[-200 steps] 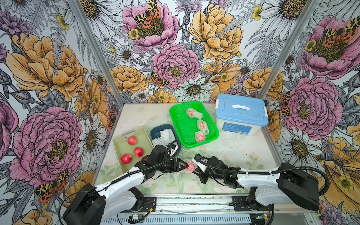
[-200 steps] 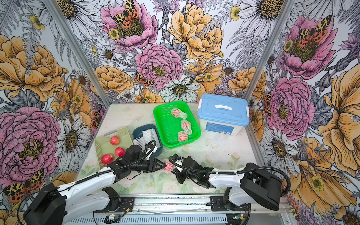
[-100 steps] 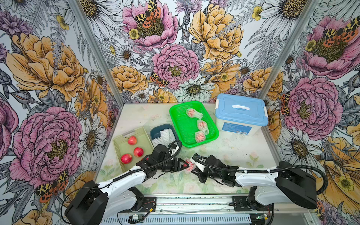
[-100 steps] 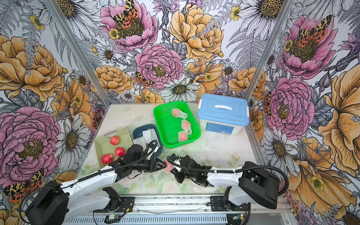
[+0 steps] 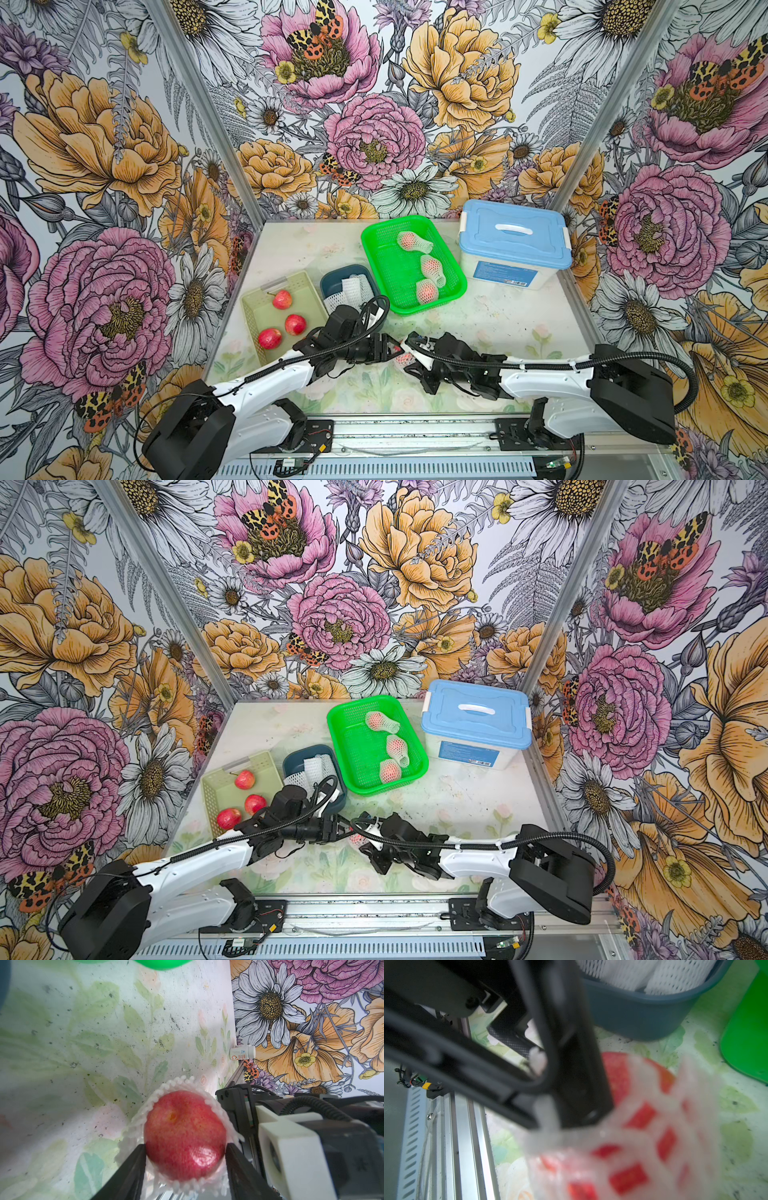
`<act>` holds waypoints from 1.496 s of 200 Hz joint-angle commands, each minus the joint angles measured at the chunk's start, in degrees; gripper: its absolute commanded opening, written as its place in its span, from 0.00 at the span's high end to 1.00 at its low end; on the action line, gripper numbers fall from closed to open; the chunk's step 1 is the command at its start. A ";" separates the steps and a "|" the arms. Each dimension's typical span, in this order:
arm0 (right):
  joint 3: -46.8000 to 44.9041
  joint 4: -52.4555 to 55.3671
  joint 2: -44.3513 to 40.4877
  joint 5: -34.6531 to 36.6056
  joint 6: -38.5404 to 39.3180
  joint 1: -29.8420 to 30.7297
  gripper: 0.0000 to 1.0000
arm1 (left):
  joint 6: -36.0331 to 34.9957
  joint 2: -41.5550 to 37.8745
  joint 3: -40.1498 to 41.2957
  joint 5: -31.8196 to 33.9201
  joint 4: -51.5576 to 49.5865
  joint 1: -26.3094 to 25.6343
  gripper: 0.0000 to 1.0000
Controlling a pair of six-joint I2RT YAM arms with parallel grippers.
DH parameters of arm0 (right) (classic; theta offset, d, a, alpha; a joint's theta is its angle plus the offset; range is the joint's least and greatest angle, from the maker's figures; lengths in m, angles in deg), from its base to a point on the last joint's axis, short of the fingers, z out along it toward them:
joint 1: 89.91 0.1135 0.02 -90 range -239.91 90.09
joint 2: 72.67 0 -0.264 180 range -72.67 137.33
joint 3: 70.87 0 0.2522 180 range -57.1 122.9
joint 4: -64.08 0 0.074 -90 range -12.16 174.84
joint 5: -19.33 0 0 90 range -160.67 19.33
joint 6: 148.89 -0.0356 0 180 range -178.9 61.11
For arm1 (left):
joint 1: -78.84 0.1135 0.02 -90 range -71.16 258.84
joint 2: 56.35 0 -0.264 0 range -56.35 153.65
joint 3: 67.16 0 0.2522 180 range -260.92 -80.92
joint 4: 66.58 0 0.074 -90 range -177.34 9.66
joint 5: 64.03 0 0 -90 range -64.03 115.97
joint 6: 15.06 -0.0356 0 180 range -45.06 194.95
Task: Remove foam nets from apples
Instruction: Remove the foam net from the apple.
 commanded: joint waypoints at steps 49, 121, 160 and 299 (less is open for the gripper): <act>2.06 -5.60 -2.43 0.11 1.86 0.31 0.95 | -0.94 -0.05 -0.91 -2.07 2.02 -1.48 0.33; 2.15 -5.07 -3.49 -0.04 2.93 0.31 0.95 | -0.81 0.39 -1.23 -2.69 2.77 -1.63 0.30; 2.24 -4.63 -3.19 -0.42 3.06 0.31 0.95 | -0.90 0.05 -1.48 -1.61 2.65 -1.56 0.36; -2.78 -3.05 -6.88 0.48 0.95 0.38 0.95 | -1.29 -6.79 -1.00 1.61 -1.86 4.69 0.35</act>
